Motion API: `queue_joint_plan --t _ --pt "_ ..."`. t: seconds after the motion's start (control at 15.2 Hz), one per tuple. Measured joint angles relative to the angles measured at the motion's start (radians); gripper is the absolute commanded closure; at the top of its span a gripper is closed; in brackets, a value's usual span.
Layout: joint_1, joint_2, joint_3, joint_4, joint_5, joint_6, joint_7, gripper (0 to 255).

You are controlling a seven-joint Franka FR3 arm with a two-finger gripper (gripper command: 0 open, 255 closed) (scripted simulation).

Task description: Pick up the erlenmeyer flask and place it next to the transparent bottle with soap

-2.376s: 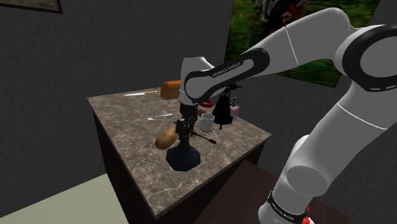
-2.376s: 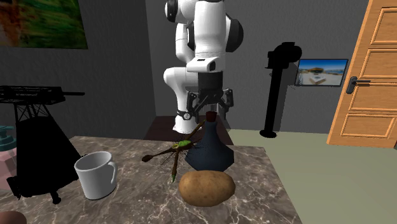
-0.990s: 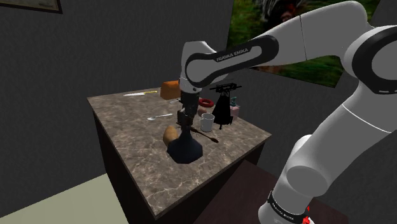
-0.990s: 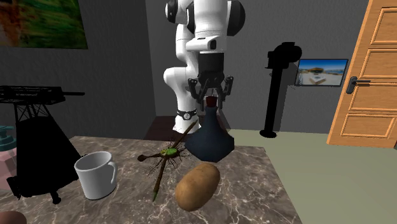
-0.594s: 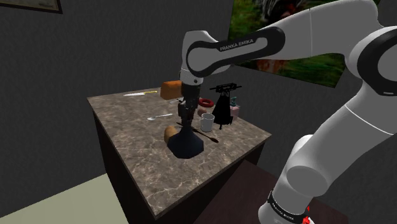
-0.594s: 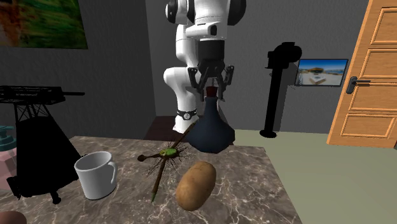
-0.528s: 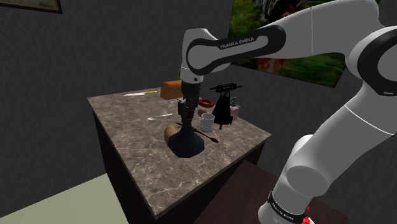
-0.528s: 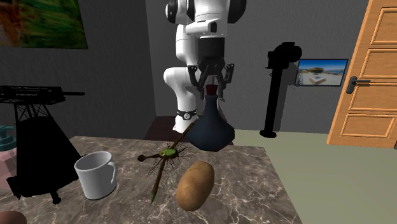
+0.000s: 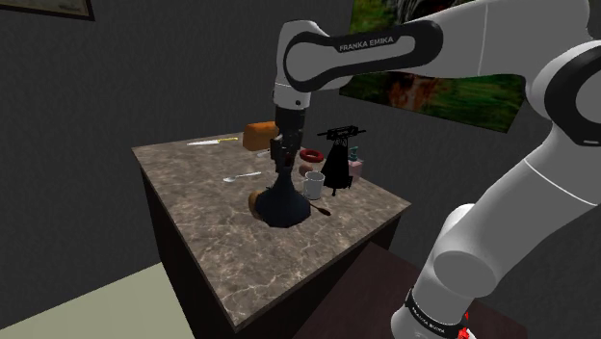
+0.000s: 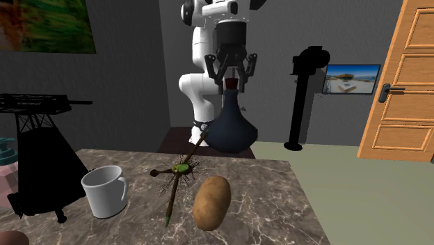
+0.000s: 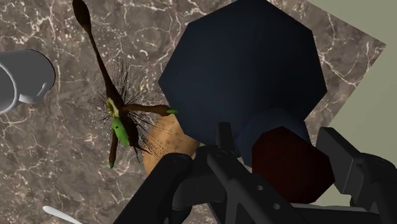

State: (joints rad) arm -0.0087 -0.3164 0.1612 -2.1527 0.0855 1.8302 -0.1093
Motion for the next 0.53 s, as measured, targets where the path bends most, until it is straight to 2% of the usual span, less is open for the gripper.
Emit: queue_joint_plan --t 0.53 --pt "-0.001 -0.003 -0.003 0.107 -0.003 -0.109 0.005 255"
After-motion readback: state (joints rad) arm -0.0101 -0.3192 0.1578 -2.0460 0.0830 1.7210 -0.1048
